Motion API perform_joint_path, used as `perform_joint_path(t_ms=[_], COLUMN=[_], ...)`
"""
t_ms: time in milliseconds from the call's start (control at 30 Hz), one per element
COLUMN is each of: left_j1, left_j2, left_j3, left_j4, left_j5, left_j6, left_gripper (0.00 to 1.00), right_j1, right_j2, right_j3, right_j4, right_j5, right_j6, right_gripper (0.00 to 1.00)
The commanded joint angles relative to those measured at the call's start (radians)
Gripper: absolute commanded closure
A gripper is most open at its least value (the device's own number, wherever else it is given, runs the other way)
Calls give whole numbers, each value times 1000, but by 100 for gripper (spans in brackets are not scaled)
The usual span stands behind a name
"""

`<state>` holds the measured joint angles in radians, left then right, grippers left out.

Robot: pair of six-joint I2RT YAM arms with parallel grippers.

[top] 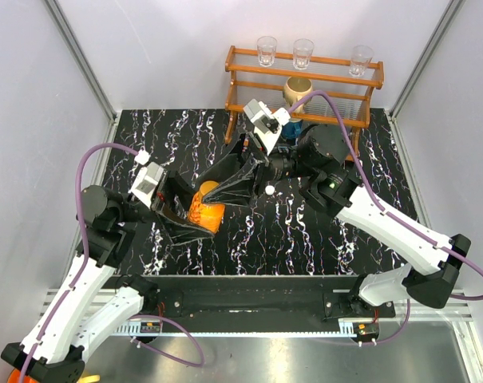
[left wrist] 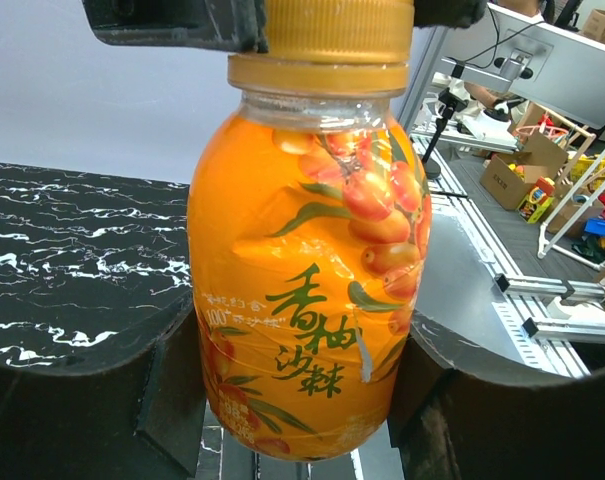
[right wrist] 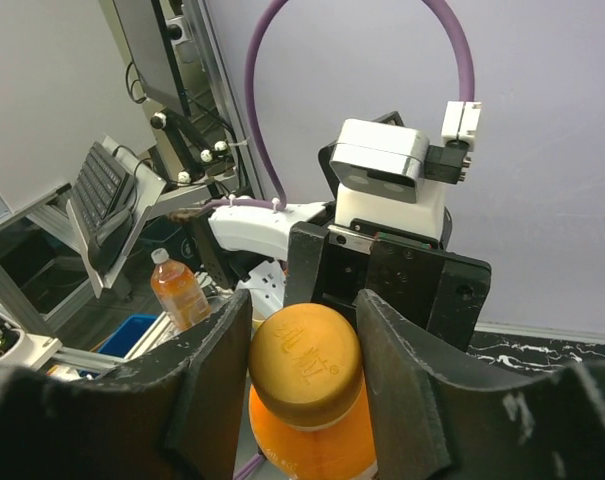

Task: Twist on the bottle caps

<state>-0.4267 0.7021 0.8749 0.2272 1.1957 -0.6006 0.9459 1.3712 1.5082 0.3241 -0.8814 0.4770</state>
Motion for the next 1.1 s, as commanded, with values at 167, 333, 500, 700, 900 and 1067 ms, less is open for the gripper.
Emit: perform_joint_path(t_ms=[167,333,500,700,900,1067], left_j1=[22,37,49,60,62,62], left_j2=[-4,-4,-7,-4,-6,-19], left_j3=[50,56,65,99,125,111], left_j4=[-3,-23,-61,-236,-423,-448], left_j5=[-137,-188,-234,-393,-730,-769], left_j6=[36,45,67,229,387,415], left_gripper=[57,57,57,63,65,65], right_j1=[-6,-7,-7,-4,11,33], right_j2=[-11,-17,-20,-34,-18,-9], right_j3=[-11,-19,6,-2,35,72], right_j4=[-5,-48,-189,-286,-402,-419], right_j5=[36,81,211,434,652,708], right_j6=[2,-26,-118,-161,-158,-161], right_gripper=[50,57,75,100,100,54])
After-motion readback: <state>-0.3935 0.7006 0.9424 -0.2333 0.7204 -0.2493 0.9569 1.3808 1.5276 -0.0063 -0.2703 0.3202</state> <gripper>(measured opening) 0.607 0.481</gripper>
